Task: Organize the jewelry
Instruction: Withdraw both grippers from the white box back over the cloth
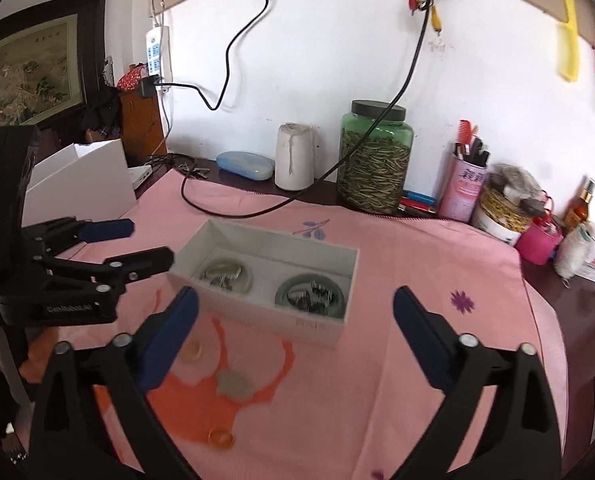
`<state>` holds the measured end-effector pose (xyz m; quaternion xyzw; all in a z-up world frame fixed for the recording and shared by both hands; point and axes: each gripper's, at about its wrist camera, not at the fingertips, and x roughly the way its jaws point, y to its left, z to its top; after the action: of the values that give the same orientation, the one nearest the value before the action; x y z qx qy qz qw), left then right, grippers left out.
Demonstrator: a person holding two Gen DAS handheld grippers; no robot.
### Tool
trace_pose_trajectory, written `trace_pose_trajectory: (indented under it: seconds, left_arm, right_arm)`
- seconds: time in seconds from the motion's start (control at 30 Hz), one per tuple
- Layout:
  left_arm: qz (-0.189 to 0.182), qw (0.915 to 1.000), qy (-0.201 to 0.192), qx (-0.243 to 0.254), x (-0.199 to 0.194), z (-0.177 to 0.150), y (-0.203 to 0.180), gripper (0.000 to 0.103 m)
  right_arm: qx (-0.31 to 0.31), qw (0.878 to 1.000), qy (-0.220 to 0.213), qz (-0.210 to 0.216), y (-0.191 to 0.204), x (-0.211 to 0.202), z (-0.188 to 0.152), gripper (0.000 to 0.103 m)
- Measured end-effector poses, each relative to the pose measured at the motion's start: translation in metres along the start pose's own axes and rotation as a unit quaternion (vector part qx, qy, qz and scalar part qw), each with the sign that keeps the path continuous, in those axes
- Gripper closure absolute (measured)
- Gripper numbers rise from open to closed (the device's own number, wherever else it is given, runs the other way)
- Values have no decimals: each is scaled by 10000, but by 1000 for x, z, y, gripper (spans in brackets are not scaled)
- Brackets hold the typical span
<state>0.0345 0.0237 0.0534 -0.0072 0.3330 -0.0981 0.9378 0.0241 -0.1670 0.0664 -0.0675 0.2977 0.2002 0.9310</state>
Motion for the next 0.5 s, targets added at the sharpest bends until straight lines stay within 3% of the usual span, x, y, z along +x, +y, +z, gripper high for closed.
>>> trace_pose_trajectory:
  seconds: [0.5]
  left_arm:
    - [259, 9977, 631, 68, -39, -94, 4, 18]
  right_arm:
    - [673, 9969, 379, -177, -13, -9, -82, 7]
